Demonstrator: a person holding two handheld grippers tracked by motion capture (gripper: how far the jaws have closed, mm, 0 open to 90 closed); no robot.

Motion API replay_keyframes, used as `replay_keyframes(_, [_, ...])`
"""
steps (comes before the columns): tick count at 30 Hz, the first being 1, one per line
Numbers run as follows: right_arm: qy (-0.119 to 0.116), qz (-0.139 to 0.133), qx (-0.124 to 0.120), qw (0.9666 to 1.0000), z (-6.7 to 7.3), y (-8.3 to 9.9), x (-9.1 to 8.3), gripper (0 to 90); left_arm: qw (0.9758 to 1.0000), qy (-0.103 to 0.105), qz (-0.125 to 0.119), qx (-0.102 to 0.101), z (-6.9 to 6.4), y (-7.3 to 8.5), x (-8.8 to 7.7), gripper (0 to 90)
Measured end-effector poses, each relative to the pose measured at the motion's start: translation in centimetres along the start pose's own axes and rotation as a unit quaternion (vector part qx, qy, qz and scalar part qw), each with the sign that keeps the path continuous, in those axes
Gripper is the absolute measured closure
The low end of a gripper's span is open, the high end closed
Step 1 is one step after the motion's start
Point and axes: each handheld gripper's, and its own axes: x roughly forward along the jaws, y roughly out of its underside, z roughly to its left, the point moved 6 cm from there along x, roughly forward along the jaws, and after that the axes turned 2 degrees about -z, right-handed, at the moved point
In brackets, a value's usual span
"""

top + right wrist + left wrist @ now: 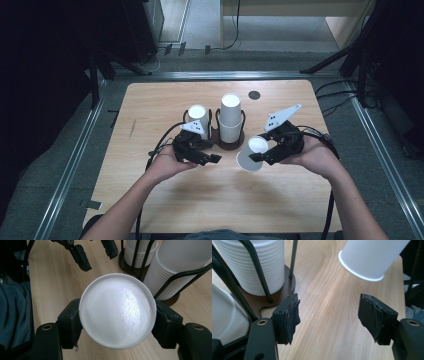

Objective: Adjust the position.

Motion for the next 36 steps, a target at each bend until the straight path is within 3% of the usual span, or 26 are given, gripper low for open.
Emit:
replay_keyframes(9, [-0.020, -0.001, -0.001, 0.9998, 0.1, 0.9, 2.8, 33.2, 0.9999, 0.016, -0.001, -0.002, 0.3, 1.1, -0.1, 12.8])
replay_keyframes(14, [-0.026, 0.003, -0.008, 0.9996, 0.3, 1.1, 4.1, 33.2, 0.9999, 0.010, -0.006, 0.000, 0.5, 1.2, -0.2, 10.7])
replay_keyframes(21, [-0.034, -0.014, 0.005, 0.9993, 0.1, 1.1, 5.6, 33.2, 1.0000, 0.007, 0.002, 0.003, 0.5, 1.6, 0.1, 11.1])
replay_keyframes(29, [-0.044, -0.009, 0.006, 0.9990, 0.4, 1.3, 7.2, 33.2, 1.0000, 0.008, -0.005, 0.001, 0.7, 1.8, 0.2, 8.0])
replay_keyframes(36, [-0.056, -0.028, 0.008, 0.9980, 0.8, 0.0, 7.7, 33.2, 0.9994, 0.023, 0.010, 0.026, 0.0, 2.0, 1.3, 8.0])
